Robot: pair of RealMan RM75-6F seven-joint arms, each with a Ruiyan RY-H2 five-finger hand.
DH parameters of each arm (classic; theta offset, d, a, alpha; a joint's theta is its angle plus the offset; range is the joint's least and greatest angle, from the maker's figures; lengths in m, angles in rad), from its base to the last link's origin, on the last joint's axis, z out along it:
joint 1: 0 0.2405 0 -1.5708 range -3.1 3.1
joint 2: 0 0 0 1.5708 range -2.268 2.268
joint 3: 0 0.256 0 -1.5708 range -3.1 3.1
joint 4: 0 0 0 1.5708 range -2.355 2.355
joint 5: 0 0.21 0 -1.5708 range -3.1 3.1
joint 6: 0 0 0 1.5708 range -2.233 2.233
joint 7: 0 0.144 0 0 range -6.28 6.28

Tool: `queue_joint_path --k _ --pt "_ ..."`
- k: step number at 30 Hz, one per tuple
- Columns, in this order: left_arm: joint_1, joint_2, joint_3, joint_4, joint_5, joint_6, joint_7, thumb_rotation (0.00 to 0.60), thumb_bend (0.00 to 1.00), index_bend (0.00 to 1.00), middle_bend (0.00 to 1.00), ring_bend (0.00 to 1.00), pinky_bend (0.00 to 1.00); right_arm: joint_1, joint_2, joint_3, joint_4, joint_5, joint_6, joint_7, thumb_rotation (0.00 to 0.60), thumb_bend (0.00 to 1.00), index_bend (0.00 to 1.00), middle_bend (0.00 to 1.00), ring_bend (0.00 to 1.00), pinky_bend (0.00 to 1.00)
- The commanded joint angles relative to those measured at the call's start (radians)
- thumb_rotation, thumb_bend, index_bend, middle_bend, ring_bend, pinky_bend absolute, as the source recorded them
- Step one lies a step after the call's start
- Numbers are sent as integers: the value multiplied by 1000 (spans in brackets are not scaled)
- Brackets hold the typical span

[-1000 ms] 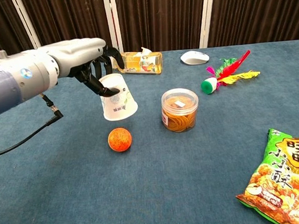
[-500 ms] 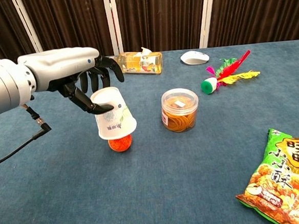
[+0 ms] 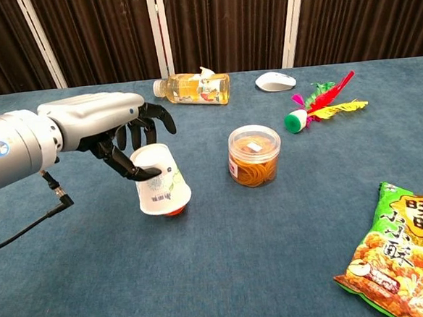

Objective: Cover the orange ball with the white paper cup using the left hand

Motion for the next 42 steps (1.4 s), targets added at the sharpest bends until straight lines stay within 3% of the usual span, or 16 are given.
queue_joint_path --k 1,5,8,14,19,30,35,42 --pt "0 -2 9 5 -2 -6 3 600 275 168 338 302 350 0 0 0 1 0 0 0 600 347 0 0 0 26" --pt "-1 3 16 4 -20 -10 13 600 204 90 175 171 245 0 0 0 0 0 -1 -1 600 347 0 0 0 26" --pt "3 13 15 -6 -24 -5 7 600 181 57 111 125 218 0 0 -1 0 0 -1 0 600 348 0 0 0 26" --pt "30 49 30 -37 24 15 -31 600 173 47 86 114 190 0 1 -1 0 -1 -1 -1 600 347 0 0 0 27" --pt "93 113 68 -74 126 72 -98 600 173 45 78 111 176 0 2 -2 0 -2 -1 -3 600 347 0 0 0 26" --pt "342 354 258 -84 459 309 -322 600 107 2 0 2 25 0 -2 -4 1 -8 1 -18 600 347 0 0 0 27" --pt "433 420 303 -42 531 385 -421 600 83 0 0 0 0 -1 -5 -5 1 -12 5 -28 600 347 0 0 0 26" --pt "571 411 320 41 541 503 -541 600 83 0 0 0 0 -2 -4 -5 4 -14 9 -25 600 347 0 0 0 26"
